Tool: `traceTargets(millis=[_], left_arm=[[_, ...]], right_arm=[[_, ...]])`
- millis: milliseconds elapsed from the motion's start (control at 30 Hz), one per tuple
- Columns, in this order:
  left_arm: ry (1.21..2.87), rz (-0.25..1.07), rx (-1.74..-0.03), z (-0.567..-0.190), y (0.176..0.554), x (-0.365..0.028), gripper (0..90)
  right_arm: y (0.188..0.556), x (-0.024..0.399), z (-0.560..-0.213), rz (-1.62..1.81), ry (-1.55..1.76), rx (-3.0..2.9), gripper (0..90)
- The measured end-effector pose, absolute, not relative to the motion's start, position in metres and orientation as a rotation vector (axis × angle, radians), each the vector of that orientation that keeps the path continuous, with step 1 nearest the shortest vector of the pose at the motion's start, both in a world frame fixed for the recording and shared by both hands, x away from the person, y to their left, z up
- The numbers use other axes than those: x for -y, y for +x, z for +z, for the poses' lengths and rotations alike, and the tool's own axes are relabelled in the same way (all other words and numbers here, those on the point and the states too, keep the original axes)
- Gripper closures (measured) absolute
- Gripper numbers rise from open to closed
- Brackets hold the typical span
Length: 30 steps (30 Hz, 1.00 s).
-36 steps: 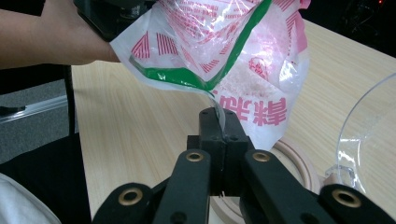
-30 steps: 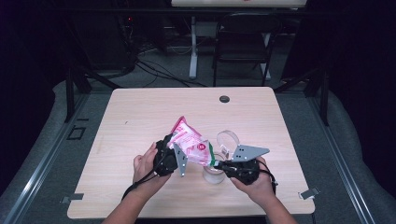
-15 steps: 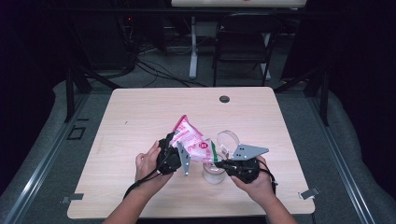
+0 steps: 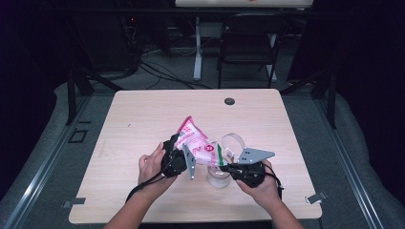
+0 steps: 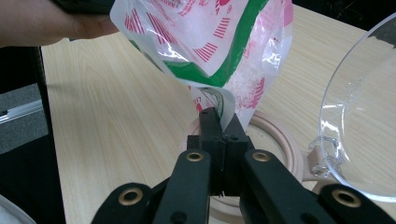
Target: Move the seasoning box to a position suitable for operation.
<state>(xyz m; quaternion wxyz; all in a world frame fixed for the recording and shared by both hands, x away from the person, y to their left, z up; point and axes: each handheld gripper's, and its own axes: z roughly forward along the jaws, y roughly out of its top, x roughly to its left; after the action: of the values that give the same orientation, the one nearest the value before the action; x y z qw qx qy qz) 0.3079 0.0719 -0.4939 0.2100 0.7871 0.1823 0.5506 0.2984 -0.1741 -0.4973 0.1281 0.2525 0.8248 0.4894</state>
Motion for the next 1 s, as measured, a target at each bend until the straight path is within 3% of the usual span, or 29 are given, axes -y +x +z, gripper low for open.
traceTargets(millis=[1000], left_arm=[[2.188, 1.560, -0.471, -0.4887, 0.3075, -0.0634, 60.4]], right_arm=[[0.2996, 0.1786, -0.5025, 1.407, 0.741, -2.402, 90.0]])
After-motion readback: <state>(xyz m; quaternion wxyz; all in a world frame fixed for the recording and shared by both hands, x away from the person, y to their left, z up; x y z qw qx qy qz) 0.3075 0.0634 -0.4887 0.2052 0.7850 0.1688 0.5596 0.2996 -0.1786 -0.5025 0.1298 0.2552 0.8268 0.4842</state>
